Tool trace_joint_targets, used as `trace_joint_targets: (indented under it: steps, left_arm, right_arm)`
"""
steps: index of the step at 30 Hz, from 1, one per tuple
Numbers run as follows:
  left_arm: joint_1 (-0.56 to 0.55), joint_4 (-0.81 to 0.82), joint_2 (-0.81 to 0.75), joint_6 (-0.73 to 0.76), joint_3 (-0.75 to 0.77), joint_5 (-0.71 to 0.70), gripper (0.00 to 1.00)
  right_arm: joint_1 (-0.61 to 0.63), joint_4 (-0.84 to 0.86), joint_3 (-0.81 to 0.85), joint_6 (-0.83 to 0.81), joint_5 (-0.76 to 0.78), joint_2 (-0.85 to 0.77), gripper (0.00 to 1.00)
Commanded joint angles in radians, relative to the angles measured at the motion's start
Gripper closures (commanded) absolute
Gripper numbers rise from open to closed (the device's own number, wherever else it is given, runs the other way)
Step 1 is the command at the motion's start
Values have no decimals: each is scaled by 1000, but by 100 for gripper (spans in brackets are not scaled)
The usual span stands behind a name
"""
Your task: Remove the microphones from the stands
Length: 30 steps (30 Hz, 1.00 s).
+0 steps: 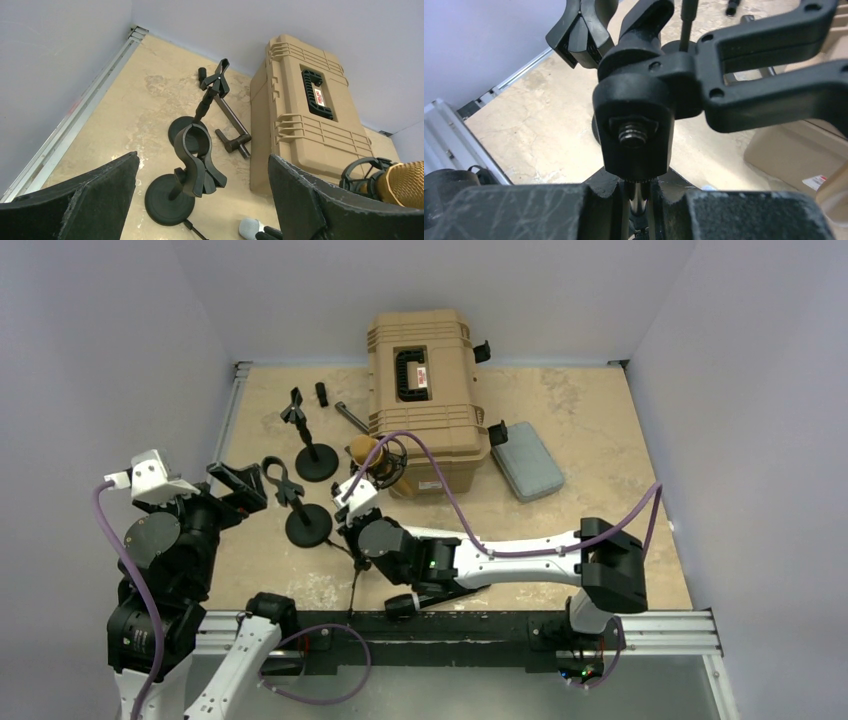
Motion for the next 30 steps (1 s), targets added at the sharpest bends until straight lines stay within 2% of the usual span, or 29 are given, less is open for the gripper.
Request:
trace_joint_targets:
  steps: [1, 6, 12, 18, 24, 26, 28, 30]
  left_arm:
    - [-7, -4, 0, 17, -4, 1, 3]
    - [-7, -1, -3, 19, -11, 5, 3]
    - [-7, 3, -6, 13, -23, 21, 3]
    - [-7, -5, -17, 8, -34, 34, 3]
    - [-7, 1, -32, 17, -56, 60, 4]
    - [-7, 8, -30, 20, -63, 93, 3]
    - [-7, 13, -24, 26, -67, 125, 3]
    - [-7, 23, -19, 37, -74, 165, 4]
  right_arm:
    - [24, 94, 63, -10, 252, 4, 100]
    - [40, 129, 57, -66, 316, 14, 100]
    - [40, 167, 63, -107, 321, 40, 100]
    - [45, 108, 68, -58, 221, 43, 98]
    - [51, 47, 24, -44, 96, -44, 43]
    - [51, 7, 13, -30, 44, -87, 29]
    - [51, -20, -9, -30, -19, -140, 19]
    - [51, -40, -39, -46, -102, -194, 13]
